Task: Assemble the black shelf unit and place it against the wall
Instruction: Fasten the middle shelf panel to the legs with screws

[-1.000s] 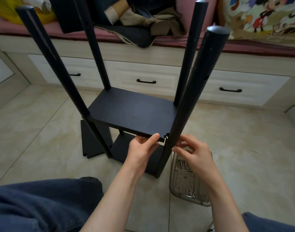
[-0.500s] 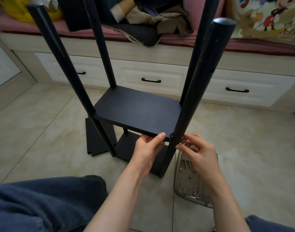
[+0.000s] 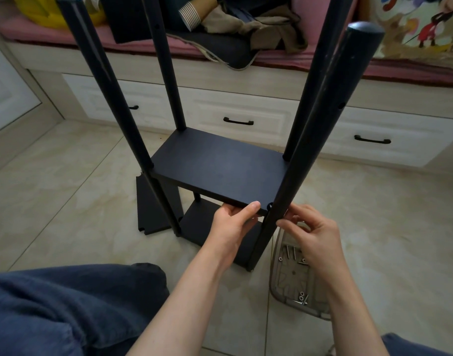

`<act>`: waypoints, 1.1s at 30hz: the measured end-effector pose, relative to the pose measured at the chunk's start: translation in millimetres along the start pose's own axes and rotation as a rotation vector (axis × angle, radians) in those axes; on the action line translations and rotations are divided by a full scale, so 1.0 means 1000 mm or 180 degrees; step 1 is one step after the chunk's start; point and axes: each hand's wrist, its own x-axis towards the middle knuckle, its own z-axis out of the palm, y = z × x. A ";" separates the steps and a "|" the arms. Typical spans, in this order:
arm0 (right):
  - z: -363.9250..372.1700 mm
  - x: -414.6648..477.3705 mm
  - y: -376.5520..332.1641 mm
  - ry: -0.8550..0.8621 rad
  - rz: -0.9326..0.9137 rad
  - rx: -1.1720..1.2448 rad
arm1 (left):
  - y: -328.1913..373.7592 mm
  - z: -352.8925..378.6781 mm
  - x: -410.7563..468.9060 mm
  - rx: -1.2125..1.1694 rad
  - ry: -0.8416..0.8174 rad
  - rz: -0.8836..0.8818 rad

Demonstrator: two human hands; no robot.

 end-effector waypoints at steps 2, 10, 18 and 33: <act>0.000 0.001 0.000 -0.0041 0.0023 0.0062 | 0.001 0.001 -0.002 0.0001 -0.0010 0.0016; 0.001 0.003 0.005 -0.0013 0.0030 0.0086 | 0.006 0.006 -0.007 -0.0076 -0.0086 0.0018; 0.003 0.006 0.001 0.0123 0.0296 0.0227 | 0.010 0.006 -0.012 0.0065 -0.0041 -0.0075; -0.007 0.026 0.001 -0.0612 0.1115 0.0962 | 0.023 0.020 -0.040 0.3663 0.0979 0.1980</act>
